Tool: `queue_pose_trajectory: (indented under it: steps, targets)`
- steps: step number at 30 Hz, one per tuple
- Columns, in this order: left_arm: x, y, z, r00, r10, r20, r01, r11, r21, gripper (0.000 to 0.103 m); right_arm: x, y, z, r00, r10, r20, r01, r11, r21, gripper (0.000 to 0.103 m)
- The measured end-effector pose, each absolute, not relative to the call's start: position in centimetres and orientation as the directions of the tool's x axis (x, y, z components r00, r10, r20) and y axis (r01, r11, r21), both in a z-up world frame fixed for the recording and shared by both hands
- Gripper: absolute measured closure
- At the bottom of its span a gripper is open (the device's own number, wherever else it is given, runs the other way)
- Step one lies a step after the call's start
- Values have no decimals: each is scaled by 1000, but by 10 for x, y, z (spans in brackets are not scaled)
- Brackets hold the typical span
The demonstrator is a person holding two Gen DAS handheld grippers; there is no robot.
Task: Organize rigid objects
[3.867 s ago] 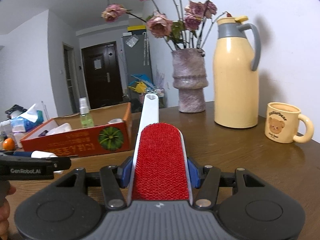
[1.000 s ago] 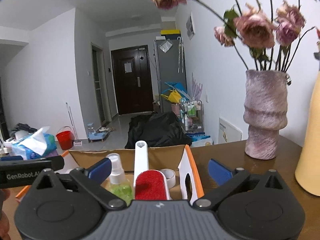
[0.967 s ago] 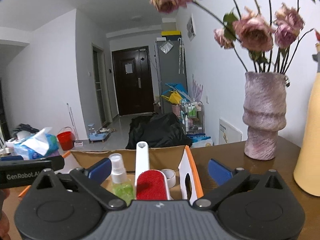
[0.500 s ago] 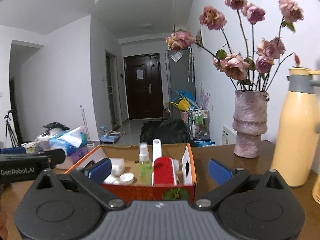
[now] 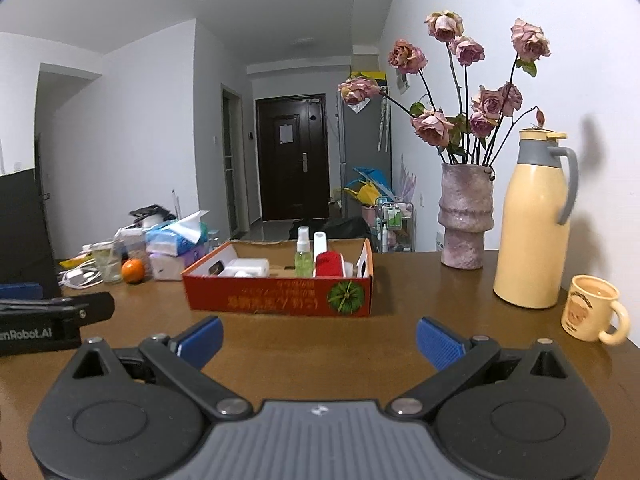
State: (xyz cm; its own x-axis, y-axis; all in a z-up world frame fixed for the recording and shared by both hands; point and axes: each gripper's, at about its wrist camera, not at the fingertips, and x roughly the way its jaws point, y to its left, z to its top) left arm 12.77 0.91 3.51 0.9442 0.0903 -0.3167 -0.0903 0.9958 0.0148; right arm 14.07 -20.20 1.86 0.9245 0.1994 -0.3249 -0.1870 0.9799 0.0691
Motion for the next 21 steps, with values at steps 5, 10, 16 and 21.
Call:
queue_pose_trajectory:
  steps: [5,10,16,21]
  targets:
    - [103,5,33,943,90,-321,-89,996,17,0,115,-204,19,925,203,-320,-193,979,62,0]
    - [93,2,33,944,90,-319,-88,996,22,0,102,-206,20,927,204,-316,-192,979,66,0]
    - [87,1,35,946,90,-311,-87,996,22,0,97,-206,20,925,203,-321,-193,979,63,0]
    - [87,1,35,946,91,-311,-88,996,23,0,96,-206,20,925,203,-321,-193,979,63,0]
